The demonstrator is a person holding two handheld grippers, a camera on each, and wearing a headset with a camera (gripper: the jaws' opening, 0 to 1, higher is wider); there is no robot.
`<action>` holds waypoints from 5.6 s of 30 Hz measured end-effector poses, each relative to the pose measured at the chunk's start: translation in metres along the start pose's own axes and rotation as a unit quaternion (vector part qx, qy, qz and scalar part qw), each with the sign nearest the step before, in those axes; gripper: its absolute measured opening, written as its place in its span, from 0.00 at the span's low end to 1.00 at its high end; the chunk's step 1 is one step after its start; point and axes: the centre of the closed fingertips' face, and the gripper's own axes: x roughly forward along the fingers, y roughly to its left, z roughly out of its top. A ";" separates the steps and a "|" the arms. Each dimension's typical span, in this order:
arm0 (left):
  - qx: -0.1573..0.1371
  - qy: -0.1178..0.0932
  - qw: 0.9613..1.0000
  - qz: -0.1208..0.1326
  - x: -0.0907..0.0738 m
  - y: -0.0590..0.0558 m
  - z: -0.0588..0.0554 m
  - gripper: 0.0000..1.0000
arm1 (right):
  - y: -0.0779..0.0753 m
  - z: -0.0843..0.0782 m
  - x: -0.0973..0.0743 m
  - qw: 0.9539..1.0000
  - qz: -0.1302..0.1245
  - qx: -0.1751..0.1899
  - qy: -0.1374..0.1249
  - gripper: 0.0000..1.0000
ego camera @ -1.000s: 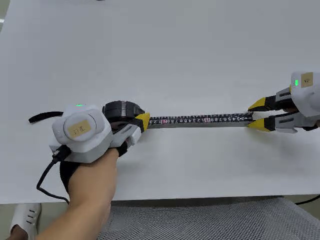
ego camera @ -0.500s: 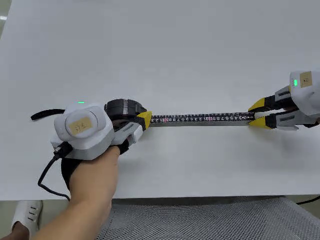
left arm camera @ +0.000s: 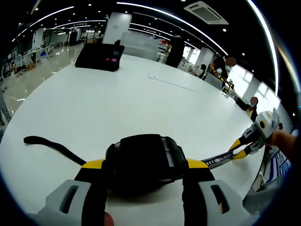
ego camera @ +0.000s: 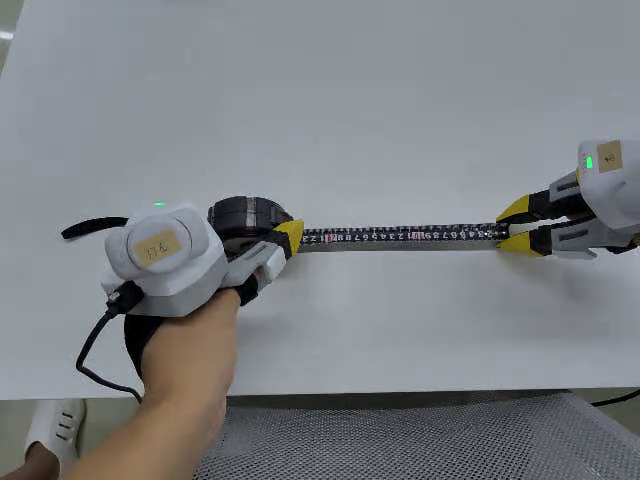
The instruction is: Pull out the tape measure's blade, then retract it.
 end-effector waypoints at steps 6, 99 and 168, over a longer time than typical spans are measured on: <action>0.005 0.005 1.000 0.000 0.000 0.000 -0.001 0.60 | 0.000 0.000 0.000 1.000 0.001 0.000 0.004 0.10; -0.009 0.009 1.000 -0.028 0.000 0.002 0.000 0.59 | 0.007 0.103 0.068 0.996 0.062 0.018 -0.069 0.10; -0.029 0.011 0.998 -0.050 -0.001 0.005 0.000 0.59 | 0.031 0.179 0.120 0.987 0.104 0.033 -0.120 0.10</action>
